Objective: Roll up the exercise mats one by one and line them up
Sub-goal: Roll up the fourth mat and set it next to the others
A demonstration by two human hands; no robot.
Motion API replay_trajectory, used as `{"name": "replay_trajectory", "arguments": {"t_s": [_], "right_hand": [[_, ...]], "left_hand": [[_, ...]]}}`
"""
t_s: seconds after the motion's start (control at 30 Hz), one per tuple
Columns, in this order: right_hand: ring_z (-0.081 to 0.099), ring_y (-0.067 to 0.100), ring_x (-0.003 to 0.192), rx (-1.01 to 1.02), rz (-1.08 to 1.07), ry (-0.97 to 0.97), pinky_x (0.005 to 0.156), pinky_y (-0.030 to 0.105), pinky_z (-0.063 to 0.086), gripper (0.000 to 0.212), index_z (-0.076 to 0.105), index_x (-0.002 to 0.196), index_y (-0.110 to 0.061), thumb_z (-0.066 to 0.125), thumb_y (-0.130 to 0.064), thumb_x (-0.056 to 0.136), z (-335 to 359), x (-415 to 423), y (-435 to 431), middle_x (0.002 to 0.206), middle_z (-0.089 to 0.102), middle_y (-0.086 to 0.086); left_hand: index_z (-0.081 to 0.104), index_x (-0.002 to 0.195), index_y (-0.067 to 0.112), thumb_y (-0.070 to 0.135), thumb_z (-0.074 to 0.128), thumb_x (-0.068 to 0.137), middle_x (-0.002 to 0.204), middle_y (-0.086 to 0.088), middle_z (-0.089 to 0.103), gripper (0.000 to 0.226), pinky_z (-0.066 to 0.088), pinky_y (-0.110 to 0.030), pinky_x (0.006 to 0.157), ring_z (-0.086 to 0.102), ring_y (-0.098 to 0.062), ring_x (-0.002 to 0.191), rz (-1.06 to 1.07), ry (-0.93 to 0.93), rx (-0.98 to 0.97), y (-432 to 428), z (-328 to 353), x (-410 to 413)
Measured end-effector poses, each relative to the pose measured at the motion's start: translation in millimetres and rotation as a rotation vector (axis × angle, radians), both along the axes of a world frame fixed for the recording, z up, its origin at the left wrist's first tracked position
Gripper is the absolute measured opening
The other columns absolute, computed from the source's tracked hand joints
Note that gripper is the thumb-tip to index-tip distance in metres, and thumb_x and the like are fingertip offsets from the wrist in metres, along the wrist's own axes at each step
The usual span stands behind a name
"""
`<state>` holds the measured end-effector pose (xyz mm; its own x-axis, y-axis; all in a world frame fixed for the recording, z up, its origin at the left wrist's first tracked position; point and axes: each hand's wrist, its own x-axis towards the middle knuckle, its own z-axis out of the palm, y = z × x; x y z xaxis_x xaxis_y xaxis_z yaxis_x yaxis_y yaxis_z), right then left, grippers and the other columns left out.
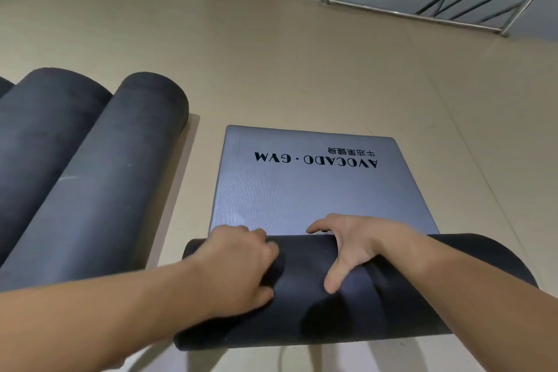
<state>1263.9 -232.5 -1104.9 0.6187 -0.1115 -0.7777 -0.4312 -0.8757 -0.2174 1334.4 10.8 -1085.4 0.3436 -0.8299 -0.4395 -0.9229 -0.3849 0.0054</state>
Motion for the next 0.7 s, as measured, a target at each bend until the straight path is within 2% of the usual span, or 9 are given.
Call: {"name": "replay_trajectory", "arguments": {"t_s": [0.1,0.17,0.23,0.33,0.43,0.5,0.57,0.63,0.7], "right_hand": [[0.050,0.018,0.136,-0.090,-0.020,-0.122,0.109,0.045,0.046,0.109,0.044,0.146,-0.048,0.095,-0.066,0.050,-1,8,-10,0.143,0.046,-0.017],[0.053,0.017,0.130,-0.219,0.030,-0.250,0.100,0.042,0.048,0.103,0.048,0.142,-0.043,0.091,-0.071,0.053,2,12,-8,0.136,0.051,-0.014],[0.054,0.019,0.124,-0.347,0.103,-0.374,0.088,0.037,0.044,0.094,0.049,0.140,-0.038,0.085,-0.073,0.061,7,12,1,0.128,0.054,-0.010],[0.054,0.024,0.121,-0.500,0.196,-0.455,0.085,0.036,0.042,0.068,0.048,0.142,-0.032,0.067,-0.067,0.088,16,7,21,0.129,0.053,-0.003],[0.054,0.025,0.121,-0.504,0.187,-0.551,0.091,0.037,0.045,0.055,0.050,0.141,-0.033,0.048,-0.066,0.097,16,-12,40,0.127,0.053,-0.002],[0.045,0.024,0.130,-0.490,0.114,-0.536,0.100,0.041,0.043,0.080,0.039,0.150,-0.040,0.048,-0.081,0.082,14,-28,52,0.136,0.047,-0.004],[0.029,0.029,0.143,-0.552,0.095,-0.422,0.107,0.051,0.037,0.110,0.011,0.160,-0.044,0.054,-0.086,0.068,8,-41,60,0.152,0.030,0.002],[0.009,0.037,0.153,-0.598,0.086,-0.327,0.110,0.059,0.031,0.131,-0.017,0.157,-0.047,0.066,-0.084,0.064,0,-51,60,0.163,0.009,0.011],[-0.002,0.040,0.156,-0.589,0.102,-0.294,0.114,0.065,0.027,0.141,-0.024,0.154,-0.048,0.078,-0.079,0.061,0,-57,53,0.166,0.000,0.013]], "left_hand": [[0.009,0.165,0.004,0.065,0.058,0.096,0.166,-0.029,0.018,0.104,0.035,-0.055,0.116,0.029,-0.049,0.148,-0.005,-0.016,0.185,8,-21,-27],[-0.027,0.160,0.003,0.059,0.061,0.097,0.170,-0.030,-0.018,0.122,0.009,-0.061,0.129,-0.006,-0.054,0.158,0.022,-0.074,0.198,15,-45,-27],[-0.033,0.157,0.002,0.065,0.059,0.095,0.170,-0.030,-0.022,0.127,0.001,-0.061,0.128,-0.012,-0.053,0.158,0.029,-0.126,0.127,18,-62,-18],[-0.018,0.163,0.006,0.082,0.065,0.079,0.171,-0.025,0.000,0.142,0.015,-0.060,0.128,0.011,-0.049,0.156,0.042,-0.088,0.071,11,-62,2],[0.019,0.155,0.016,0.081,0.079,0.055,0.143,-0.007,0.043,0.134,0.045,-0.047,0.107,0.049,-0.030,0.122,0.030,-0.011,-0.028,-5,-42,36],[0.033,0.141,0.027,0.075,0.083,0.049,0.123,0.002,0.053,0.115,0.055,-0.043,0.094,0.057,-0.022,0.103,0.050,0.054,-0.019,-15,-27,57],[0.040,0.128,0.031,0.072,0.084,0.048,0.110,0.007,0.057,0.101,0.059,-0.041,0.087,0.061,-0.020,0.092,0.084,0.126,0.014,-22,-20,65],[0.043,0.120,0.033,0.071,0.086,0.048,0.104,0.010,0.060,0.093,0.060,-0.040,0.086,0.064,-0.018,0.089,0.133,0.223,0.039,-27,-22,60],[0.049,0.120,0.036,0.068,0.091,0.047,0.108,0.013,0.065,0.090,0.060,-0.039,0.091,0.067,-0.016,0.095,0.228,0.435,0.069,-26,-28,49]]}}
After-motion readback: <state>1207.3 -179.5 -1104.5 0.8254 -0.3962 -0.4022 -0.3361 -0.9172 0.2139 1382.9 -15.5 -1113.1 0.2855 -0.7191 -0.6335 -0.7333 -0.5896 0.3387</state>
